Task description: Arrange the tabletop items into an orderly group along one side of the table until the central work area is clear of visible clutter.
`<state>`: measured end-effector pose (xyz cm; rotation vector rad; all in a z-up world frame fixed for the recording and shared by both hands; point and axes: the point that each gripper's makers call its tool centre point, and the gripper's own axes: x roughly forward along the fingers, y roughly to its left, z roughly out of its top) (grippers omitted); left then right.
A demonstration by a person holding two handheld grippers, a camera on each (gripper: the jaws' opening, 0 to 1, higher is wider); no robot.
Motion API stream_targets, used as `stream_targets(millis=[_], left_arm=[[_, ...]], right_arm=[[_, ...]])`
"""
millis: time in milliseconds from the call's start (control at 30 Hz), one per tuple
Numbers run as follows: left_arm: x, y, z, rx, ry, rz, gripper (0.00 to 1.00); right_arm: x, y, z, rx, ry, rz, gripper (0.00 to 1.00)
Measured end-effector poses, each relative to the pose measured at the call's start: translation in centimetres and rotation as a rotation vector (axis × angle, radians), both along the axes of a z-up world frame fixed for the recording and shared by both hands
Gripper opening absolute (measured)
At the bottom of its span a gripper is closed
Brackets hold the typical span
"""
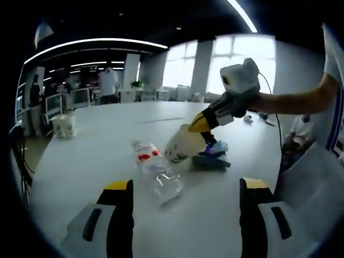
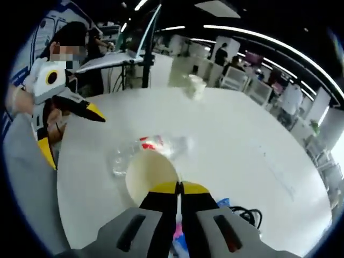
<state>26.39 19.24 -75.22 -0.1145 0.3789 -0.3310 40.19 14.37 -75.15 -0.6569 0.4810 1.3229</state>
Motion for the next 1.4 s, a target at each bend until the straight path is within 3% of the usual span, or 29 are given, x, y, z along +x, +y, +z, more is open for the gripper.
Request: stream_targets(millis=[100,400,567,900,1133,1400], left_arm=[[0.2,-0.2,0.1,0.003,-0.014,-0.006,0.77],[-0.1,0.0,-0.2,-0.013,-0.003,0.004,0.77],[0.0,0.1,-0.1,-0.019,-0.014,0.008,0.77],[0.0,0.1,-0.2,-0.034,-0.012,0.009,0.77],[0.0,0.1,-0.1,-0.044,-0.017,0.015,0.77],[-0.2,0.4,-0.4,-0.058,-0.008,0.028,0.77]], right_arm=[[0.4,0.1,-0.2,-0.012,0.053,-0.011,0.00],[1.2,0.2,0.1,-0.108,0.082,-0.001,0.00],[1.7,0.6,0.3,-0.125,0.115,-0.001,0.00],[3.4,1.1,0.1,-0.195,0.241,-0.036,0.00],[2.5,0.6,-0.2,-0.259,0.335,-0.071,0.00],[2.9,1.4,-0.4,-0.294,0.347,-0.066,0.00]])
